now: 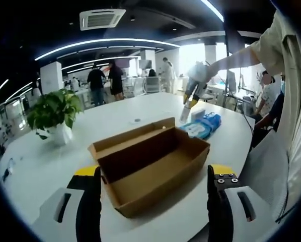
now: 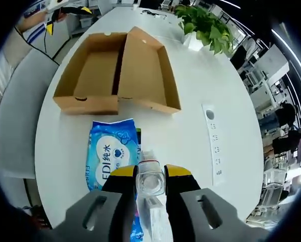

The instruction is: Operate the shoe box by opening the lid, removing the specified soft item, and placing it in the target area until the item is outside and the box remains undamaged.

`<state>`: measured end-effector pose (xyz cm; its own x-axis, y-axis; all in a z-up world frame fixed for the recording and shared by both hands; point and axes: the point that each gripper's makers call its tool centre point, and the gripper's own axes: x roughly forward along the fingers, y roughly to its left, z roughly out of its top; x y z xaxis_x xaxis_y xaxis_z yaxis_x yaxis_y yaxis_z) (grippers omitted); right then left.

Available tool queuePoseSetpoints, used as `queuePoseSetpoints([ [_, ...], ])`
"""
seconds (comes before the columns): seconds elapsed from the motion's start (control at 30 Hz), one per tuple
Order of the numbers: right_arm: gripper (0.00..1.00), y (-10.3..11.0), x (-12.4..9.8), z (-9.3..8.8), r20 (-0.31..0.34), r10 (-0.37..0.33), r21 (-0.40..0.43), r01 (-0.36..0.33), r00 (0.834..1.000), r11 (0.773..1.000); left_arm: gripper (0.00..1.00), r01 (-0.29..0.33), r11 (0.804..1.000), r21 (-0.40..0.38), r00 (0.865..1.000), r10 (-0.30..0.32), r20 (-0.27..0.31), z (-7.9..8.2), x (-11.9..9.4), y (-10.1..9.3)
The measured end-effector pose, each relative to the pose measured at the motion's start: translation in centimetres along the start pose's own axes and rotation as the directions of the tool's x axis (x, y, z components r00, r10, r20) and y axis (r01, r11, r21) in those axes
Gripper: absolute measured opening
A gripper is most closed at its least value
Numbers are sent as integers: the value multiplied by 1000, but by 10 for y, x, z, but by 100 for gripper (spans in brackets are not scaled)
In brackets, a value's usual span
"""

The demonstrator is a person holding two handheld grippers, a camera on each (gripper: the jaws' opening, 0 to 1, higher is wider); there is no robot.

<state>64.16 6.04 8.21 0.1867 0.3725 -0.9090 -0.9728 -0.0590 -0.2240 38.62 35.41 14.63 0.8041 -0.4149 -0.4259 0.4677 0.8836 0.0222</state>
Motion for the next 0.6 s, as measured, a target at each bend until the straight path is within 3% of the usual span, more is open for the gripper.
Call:
queuePoseSetpoints([
  [0.6, 18, -3, 27, -8, -59, 51, -1, -51, 997, 999, 86, -17, 1000, -20, 1000, 16, -26, -13, 1, 3],
])
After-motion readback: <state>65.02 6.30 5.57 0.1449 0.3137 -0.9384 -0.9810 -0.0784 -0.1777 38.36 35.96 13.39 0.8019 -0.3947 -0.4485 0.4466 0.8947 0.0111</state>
